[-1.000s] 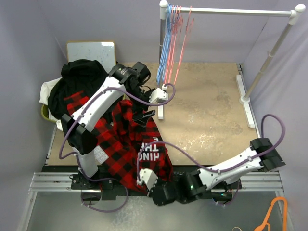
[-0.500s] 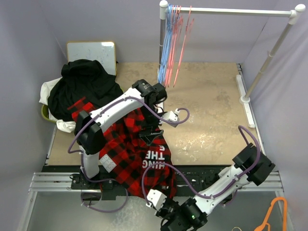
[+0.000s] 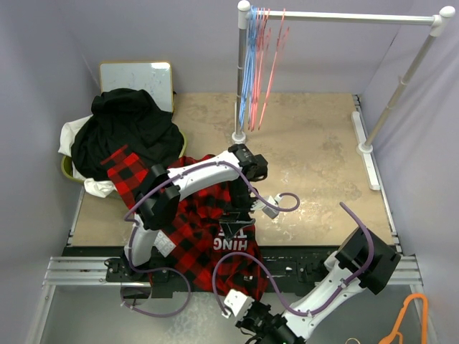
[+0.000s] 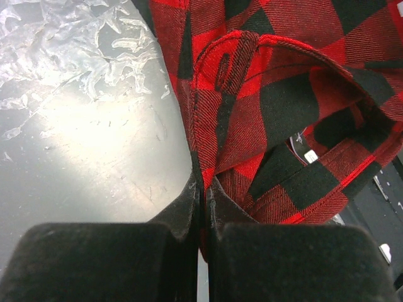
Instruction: Place the shirt on the hanger
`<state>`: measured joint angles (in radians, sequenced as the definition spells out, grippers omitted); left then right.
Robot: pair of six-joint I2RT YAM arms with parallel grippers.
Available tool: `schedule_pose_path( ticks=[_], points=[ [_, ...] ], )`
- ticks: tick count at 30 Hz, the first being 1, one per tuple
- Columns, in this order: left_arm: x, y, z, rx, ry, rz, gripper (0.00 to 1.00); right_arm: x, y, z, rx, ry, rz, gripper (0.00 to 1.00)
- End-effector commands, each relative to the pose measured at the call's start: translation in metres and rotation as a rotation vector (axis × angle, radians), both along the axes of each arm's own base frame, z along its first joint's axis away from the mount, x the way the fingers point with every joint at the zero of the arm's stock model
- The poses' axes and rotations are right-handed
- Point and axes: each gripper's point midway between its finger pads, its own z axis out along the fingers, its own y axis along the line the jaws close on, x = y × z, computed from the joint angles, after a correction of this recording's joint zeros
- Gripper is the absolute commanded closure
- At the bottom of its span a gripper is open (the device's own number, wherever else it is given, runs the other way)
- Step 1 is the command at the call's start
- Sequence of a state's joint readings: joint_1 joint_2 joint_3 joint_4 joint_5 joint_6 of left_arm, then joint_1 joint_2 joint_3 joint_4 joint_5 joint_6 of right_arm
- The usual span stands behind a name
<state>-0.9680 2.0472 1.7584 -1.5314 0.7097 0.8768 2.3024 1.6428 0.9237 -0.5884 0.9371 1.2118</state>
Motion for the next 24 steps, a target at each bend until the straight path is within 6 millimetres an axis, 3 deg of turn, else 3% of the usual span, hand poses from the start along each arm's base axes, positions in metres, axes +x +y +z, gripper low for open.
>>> schedule_pose_path(
  ticks=[1,3,7,9,11,14,18,24],
  points=[
    [-0.01,0.002,-0.008,0.001,0.049,-0.023,0.1,0.004,0.005,0.017,0.078,-0.032,-0.043,1.0],
    [-0.011,0.005,-0.012,0.012,0.044,-0.018,0.2,0.004,0.006,0.018,0.083,-0.038,-0.043,1.0],
    [-0.008,0.002,-0.01,-0.001,0.011,0.013,0.51,0.004,0.006,0.019,0.091,-0.045,-0.045,1.0],
    [-0.003,0.0,-0.009,-0.011,-0.03,0.032,0.71,0.005,0.005,0.02,0.097,-0.047,-0.049,1.0],
    [0.005,-0.003,-0.008,-0.022,-0.088,0.058,1.0,0.006,0.003,0.021,0.106,-0.051,-0.063,1.0],
    [0.023,-0.011,0.007,-0.083,-0.223,0.126,1.0,0.014,-0.003,0.028,0.157,-0.062,-0.128,1.0],
    [0.043,-0.016,0.062,-0.245,-0.405,0.251,1.0,0.028,-0.021,0.047,0.286,-0.085,-0.243,1.0],
    [0.056,0.015,0.132,-0.385,-0.535,0.414,1.0,0.036,-0.03,0.055,0.376,-0.079,-0.313,1.0]
  ],
)
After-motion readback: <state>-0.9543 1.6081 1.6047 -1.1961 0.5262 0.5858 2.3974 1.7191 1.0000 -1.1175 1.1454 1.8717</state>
